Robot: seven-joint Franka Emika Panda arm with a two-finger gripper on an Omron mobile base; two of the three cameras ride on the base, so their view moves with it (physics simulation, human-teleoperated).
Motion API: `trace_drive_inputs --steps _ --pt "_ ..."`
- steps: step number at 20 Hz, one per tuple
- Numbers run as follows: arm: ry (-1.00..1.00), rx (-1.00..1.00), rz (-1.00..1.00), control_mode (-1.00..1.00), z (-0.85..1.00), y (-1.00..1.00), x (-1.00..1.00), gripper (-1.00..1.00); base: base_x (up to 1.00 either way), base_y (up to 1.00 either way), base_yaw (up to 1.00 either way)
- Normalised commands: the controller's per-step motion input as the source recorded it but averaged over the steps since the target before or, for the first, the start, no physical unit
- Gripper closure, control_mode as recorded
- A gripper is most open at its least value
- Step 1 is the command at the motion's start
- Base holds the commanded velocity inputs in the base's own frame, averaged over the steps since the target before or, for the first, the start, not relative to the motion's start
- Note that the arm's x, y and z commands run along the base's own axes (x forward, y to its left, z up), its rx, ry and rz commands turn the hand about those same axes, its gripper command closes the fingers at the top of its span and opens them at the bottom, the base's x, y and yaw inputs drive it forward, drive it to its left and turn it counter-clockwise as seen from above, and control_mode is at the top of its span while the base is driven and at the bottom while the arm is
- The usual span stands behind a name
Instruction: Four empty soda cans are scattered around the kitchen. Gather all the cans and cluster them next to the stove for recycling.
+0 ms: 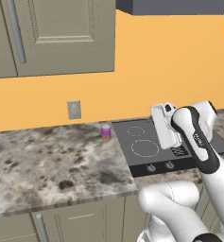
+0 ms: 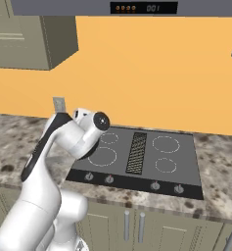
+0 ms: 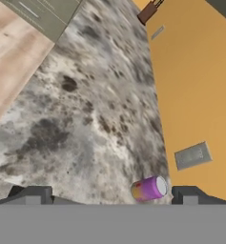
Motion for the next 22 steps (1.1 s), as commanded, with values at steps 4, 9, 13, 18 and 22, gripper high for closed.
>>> trace_drive_inputs --steps 4,9,13,18,22 --pt "0.00 0.00 0.00 -1.00 0.00 0.01 0.00 -1.00 0.00 0.00 0.00" --pt "-0.01 0.00 0.00 -1.00 -0.01 0.00 0.00 -1.00 0.00 0.00 0.00" --pt "0.00 0.00 0.00 1.00 0.00 0.00 0.00 -1.00 -0.20 -0.06 0.00" --pt "0.00 0.00 0.00 1.00 0.00 0.00 0.00 -1.00 -0.59 -0.32 0.00" --pt "0.00 0.00 0.00 1.00 0.00 0.00 0.00 -1.00 -0.50 -0.45 0.00"
